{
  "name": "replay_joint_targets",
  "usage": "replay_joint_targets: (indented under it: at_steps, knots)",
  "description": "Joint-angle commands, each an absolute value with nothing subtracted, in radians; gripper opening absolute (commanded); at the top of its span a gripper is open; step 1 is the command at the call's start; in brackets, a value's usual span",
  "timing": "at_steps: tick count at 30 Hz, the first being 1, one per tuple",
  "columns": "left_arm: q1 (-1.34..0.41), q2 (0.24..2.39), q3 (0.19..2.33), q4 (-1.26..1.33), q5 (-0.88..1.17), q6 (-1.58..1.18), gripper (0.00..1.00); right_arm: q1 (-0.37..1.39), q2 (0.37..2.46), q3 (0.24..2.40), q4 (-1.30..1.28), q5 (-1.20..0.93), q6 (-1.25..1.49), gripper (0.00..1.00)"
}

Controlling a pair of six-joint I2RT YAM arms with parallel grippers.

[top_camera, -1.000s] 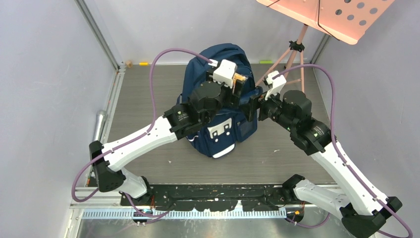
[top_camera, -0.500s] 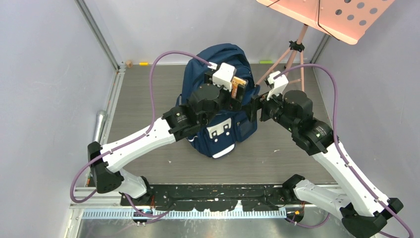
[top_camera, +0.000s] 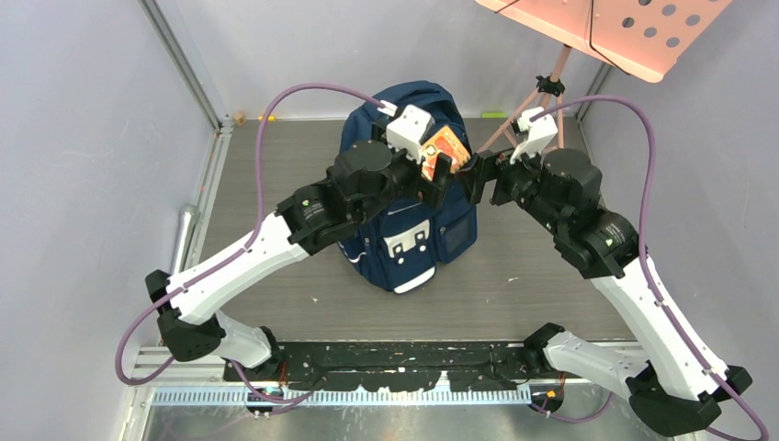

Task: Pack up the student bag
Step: Place the stationery in the student bag.

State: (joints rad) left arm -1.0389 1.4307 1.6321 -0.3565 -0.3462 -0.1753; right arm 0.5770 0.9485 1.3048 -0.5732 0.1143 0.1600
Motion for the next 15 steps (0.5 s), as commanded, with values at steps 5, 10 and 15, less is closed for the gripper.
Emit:
replay_joint_targets:
  at_steps: [5,10,15]
  knots:
    - [-1.035,1.342,1.665,-0.501,-0.188,-0.157,1.0,0.542,1.072,1.46,-0.569,-0.072,0.141,0.88]
    - [-1.035,1.306,1.604,-0.51,-0.051,-0.122,1.0,0.526,1.116,1.471,-0.551,-0.062,0.118,0.84]
    - [-1.034,1.336,1.606,-0.576,-0.035,-0.063,0.98,0.522,1.143,1.464,-0.521,-0.077,0.096,0.78]
